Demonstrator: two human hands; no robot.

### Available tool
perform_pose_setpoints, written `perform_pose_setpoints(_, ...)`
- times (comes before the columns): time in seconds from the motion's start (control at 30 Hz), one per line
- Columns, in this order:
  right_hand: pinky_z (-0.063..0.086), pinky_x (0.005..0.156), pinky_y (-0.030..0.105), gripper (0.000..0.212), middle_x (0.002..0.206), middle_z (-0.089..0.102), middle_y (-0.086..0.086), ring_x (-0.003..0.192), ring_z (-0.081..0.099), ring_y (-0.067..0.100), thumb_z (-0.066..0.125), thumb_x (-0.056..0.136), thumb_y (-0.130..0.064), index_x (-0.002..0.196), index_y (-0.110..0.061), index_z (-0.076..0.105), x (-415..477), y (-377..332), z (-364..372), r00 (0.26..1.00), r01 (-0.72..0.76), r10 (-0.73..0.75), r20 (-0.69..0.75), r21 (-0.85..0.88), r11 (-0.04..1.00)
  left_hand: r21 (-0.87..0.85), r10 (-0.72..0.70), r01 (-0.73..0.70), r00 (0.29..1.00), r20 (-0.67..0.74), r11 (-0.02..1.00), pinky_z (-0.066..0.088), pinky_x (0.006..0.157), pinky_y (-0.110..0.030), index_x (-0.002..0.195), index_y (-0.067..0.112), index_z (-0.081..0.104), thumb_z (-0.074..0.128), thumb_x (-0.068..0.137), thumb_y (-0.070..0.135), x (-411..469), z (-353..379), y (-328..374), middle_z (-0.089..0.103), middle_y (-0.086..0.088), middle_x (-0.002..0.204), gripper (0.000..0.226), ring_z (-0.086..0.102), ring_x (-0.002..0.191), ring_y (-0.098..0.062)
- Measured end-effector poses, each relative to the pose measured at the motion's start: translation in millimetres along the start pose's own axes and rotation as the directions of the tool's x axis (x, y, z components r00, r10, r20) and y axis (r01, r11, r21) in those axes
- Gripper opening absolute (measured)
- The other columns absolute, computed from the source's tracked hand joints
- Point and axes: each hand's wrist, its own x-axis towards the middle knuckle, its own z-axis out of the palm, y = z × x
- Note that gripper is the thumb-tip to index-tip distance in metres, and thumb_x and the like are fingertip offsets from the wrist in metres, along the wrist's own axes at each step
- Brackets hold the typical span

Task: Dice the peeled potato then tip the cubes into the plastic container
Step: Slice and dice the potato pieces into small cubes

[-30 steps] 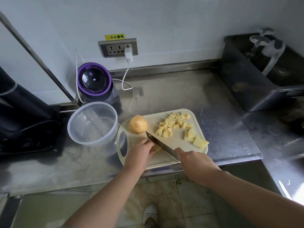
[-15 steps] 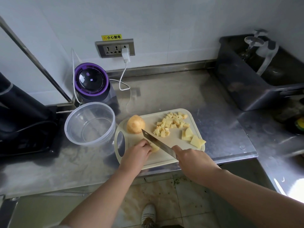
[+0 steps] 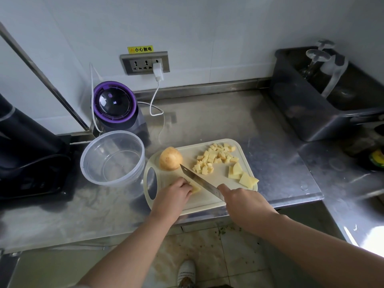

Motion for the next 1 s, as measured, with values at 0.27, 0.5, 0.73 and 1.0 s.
perform_pose_setpoints(0.27,0.059,0.068,0.034,0.055,0.09,0.062,0.005,0.075,0.064,0.018,0.049,0.095,-0.002,0.141,-0.022,0.027,-1.1,-1.5,4.4,0.999,0.033,-0.032,0.017,-0.021,0.999,0.03,0.0,0.001,1.0,-0.011,1.0,0.056,0.049,-0.029,0.082,0.017,0.075,0.079,0.075,0.022,0.0,2.6,0.0,0.069,0.004,0.089,0.01,0.067,0.059,-0.017)
perform_pose_setpoints(0.5,0.058,0.068,0.031,0.055,0.091,0.061,0.005,0.076,0.063,0.017,0.051,0.095,-0.003,0.141,-0.022,0.028,-3.8,-1.8,5.6,0.998,0.06,-0.06,0.035,0.0,0.998,0.052,0.003,-0.002,1.0,-0.016,0.999,0.057,0.054,-0.029,0.084,0.019,0.075,0.077,0.078,0.024,-0.8,6.9,-2.6,0.068,0.006,0.09,0.008,0.067,0.064,-0.016)
perform_pose_setpoints(0.73,0.059,0.073,0.03,0.057,0.097,0.061,0.002,0.079,0.065,0.015,0.056,0.095,-0.007,0.141,-0.023,0.026,1.4,-2.2,10.7,0.993,0.106,-0.106,0.052,0.0,0.994,0.044,0.042,-0.041,0.999,-0.028,0.998,0.056,0.052,-0.03,0.084,0.018,0.076,0.083,0.072,0.02,-1.2,13.0,-7.2,0.069,0.004,0.085,0.014,0.067,0.064,-0.017)
perform_pose_setpoints(1.0,0.058,0.076,0.028,0.05,0.099,0.06,0.001,0.083,0.062,0.013,0.055,0.097,-0.01,0.137,-0.025,0.029,5.1,4.5,12.6,0.993,0.059,-0.062,0.096,0.031,0.998,0.012,0.065,-0.064,0.997,-0.042,0.998,0.055,0.053,-0.03,0.083,0.012,0.074,0.073,0.082,0.02,-4.8,11.8,-9.0,0.063,0.004,0.085,0.008,0.064,0.062,-0.016)
